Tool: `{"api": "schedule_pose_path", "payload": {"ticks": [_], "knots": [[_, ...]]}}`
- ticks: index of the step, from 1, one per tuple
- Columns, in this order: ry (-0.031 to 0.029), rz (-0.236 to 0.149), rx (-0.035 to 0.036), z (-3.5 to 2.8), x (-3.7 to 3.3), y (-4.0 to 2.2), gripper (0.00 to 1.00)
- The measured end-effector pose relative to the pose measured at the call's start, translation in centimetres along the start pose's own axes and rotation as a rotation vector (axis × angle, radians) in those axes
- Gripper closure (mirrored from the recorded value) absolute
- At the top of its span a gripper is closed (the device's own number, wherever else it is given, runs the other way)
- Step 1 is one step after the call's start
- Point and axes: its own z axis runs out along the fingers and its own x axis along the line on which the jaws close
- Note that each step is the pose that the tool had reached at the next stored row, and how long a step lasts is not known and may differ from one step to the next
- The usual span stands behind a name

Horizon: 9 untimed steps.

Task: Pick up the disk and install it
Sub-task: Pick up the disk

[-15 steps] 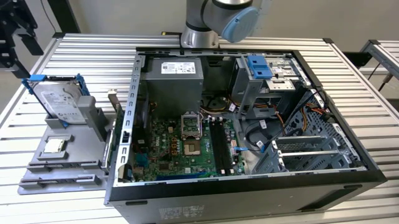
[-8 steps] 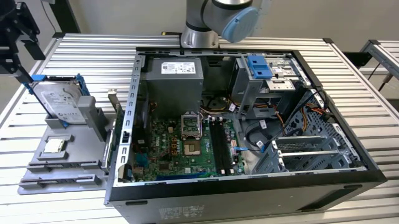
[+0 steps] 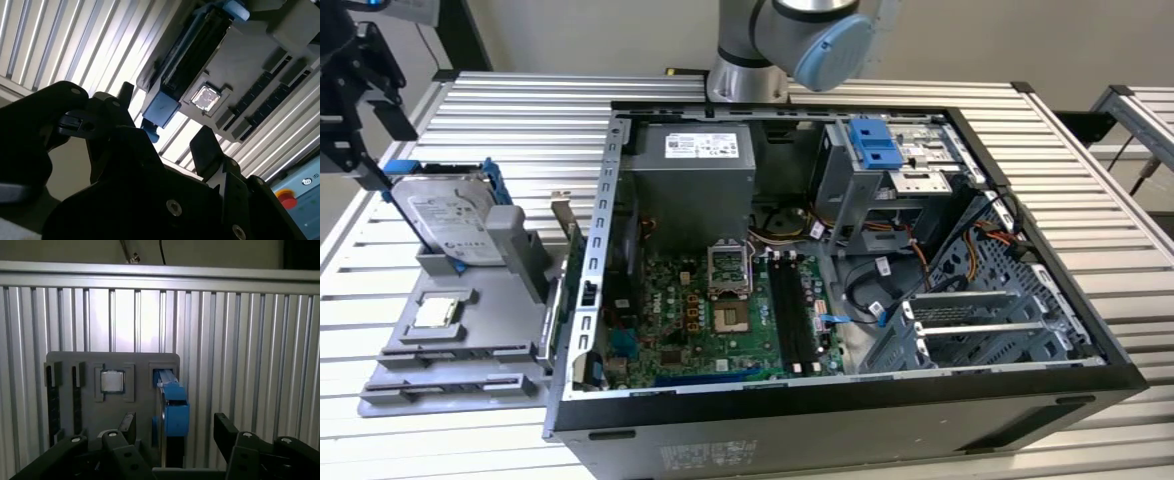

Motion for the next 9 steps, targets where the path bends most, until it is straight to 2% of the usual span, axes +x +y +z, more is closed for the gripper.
{"api": "schedule_pose_path", "payload": {"ticks": [9], "knots": [[-0.0001, -0.005, -0.0001, 1.64, 0.07, 0.14, 0.00]]}}
